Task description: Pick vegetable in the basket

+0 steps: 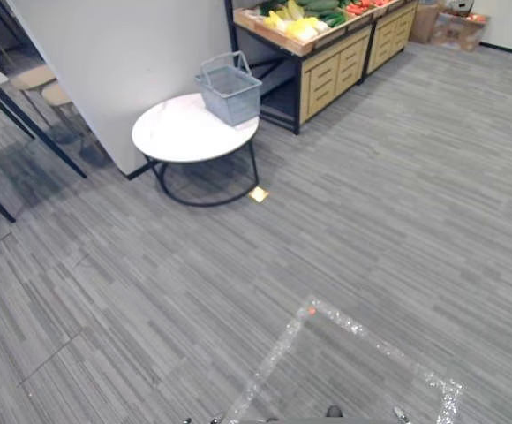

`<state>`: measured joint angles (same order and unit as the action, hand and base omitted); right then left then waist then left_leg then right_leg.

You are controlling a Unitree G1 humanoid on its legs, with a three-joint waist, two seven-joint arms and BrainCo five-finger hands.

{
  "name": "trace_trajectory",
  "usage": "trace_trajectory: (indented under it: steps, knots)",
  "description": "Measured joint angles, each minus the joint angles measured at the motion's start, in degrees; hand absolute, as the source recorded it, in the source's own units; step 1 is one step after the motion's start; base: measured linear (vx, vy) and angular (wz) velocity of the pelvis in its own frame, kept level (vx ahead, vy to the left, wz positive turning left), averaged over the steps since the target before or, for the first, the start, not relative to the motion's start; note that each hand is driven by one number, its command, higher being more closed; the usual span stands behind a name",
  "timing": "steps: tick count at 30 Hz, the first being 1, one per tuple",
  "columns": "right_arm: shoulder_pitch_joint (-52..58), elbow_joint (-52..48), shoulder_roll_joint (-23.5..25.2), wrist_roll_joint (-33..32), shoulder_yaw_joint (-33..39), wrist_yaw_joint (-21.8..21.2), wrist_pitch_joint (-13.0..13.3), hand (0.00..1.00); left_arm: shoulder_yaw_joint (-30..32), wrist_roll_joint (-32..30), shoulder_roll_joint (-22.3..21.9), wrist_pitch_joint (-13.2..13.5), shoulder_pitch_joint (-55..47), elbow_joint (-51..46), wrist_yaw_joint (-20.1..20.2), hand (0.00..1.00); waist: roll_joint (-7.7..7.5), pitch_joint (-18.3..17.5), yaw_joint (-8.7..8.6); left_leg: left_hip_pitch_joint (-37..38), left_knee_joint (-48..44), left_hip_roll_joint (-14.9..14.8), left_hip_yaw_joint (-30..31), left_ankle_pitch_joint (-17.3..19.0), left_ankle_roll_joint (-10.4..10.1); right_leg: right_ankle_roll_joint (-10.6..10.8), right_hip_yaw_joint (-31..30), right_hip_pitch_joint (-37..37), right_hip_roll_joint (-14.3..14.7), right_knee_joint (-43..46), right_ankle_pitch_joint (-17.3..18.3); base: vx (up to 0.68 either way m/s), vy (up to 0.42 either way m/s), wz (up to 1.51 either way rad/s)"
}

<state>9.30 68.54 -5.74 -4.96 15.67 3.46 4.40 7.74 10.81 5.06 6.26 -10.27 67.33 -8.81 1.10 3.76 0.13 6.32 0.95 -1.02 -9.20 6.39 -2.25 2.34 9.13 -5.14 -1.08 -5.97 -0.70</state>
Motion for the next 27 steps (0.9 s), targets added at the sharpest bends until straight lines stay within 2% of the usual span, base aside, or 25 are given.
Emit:
trace_trajectory:
  steps: [2, 6, 7, 9, 10, 11, 12, 15, 18, 27]
  knots:
    - [-0.6, 0.0, 0.0, 0.0, 0.1, 0.2, 0.0, 0.00, 0.1, 0.0, 0.0, 0.0, 0.2, 0.1, 0.0, 0.00, 0.22, 0.1, -0.01, 0.2, 0.0, -0.1, -0.1, 0.1, -0.2, 0.0, 0.2, -0.2, 0.1, 0.0, 0.0, 0.00, 0.000, 0.00]
    - [-1.1, 0.0, 0.0, 0.5, 0.2, 0.2, 0.0, 0.00, 0.6, 0.1, -0.1, 0.4, 0.6, 0.4, -0.2, 0.00, -0.26, 0.8, 0.03, 0.5, 0.7, -0.1, 0.0, 0.1, -0.2, 0.2, 0.3, -0.2, 0.1, 0.0, 0.1, -0.01, -0.005, 0.00]
    - [-1.2, 0.0, 0.1, 0.6, 0.2, 0.2, 0.0, 0.00, 0.6, 0.0, -0.1, 0.7, 0.6, 0.5, -0.5, 0.00, 0.13, 0.8, 0.02, 0.8, 0.9, -0.1, -0.1, 0.1, -0.3, 0.2, 0.3, -0.3, 0.1, 0.0, 0.1, -0.05, -0.025, -0.02]
    - [-1.2, 0.0, 0.1, 0.6, 0.1, 0.6, 0.0, 0.00, 0.6, -0.4, -0.1, 0.7, 0.7, 0.5, -1.3, 0.00, -0.34, 1.1, 0.02, 0.8, 0.9, -0.1, -0.1, 0.1, -0.2, 0.3, 0.3, -0.3, 0.1, 0.0, 0.1, -0.06, -0.024, -0.02]
    - [-1.3, 0.0, 0.1, 0.6, -0.1, 1.0, 0.0, 0.00, 0.5, -0.4, -0.1, 0.7, 0.8, 0.5, -1.8, 0.00, 0.01, 1.0, 0.02, 0.9, 0.9, -0.1, -0.2, 0.0, -0.2, 0.3, 0.3, -0.3, 0.1, -0.1, 0.2, -0.06, -0.025, -0.03]
    - [-1.3, 0.0, 0.0, 0.6, -0.4, 1.1, 0.2, 0.00, 0.5, -0.4, -0.1, 0.7, 0.9, 0.5, -2.1, 0.00, -0.72, 1.4, 0.04, 0.9, 1.0, -0.1, -0.4, -0.1, -0.1, 0.3, 0.2, -0.2, 0.1, -0.1, 0.2, -0.06, -0.027, -0.05]
    - [-1.3, -0.1, 0.1, 0.6, -0.6, 1.2, 0.4, 0.00, 0.4, -0.4, -0.1, 0.7, 1.0, 0.5, -2.1, 0.00, -0.09, 1.2, 0.03, 0.9, 1.0, -0.1, -0.8, -0.1, -0.1, 0.3, 0.1, -0.2, 0.1, -0.1, 0.2, -0.06, -0.027, -0.05]
    - [-1.1, -0.2, -0.2, 0.6, -2.7, 1.1, 2.2, 0.00, 0.0, -0.5, 0.0, 0.8, 0.9, 0.5, -2.0, 0.00, -0.49, 1.5, -0.03, 1.0, 1.1, -0.2, -1.1, -0.2, 0.0, 0.2, 0.0, -0.1, 0.2, -0.1, 0.1, -0.05, -0.031, -0.04]
    - [-0.8, -0.3, -0.3, 0.6, -3.3, 0.9, 2.6, 0.00, -0.7, -0.9, 0.2, 0.8, 1.0, 0.5, -1.7, 0.00, -0.51, 1.5, -0.03, 1.1, 1.4, -0.3, -1.1, -0.3, 0.1, 0.2, -0.1, 0.0, 0.4, -0.1, 0.1, -0.01, -0.008, 0.00]
    - [-0.5, -0.2, -0.7, -2.9, -3.9, -3.3, 2.6, 0.00, -0.6, -0.9, 0.3, 1.0, 1.1, 0.6, -0.7, 0.00, -0.70, 1.6, -0.11, 1.8, 2.8, -0.4, -1.4, -0.4, 0.1, 0.2, -0.2, 0.0, 0.7, -0.1, 0.1, -0.01, -0.013, -0.02]
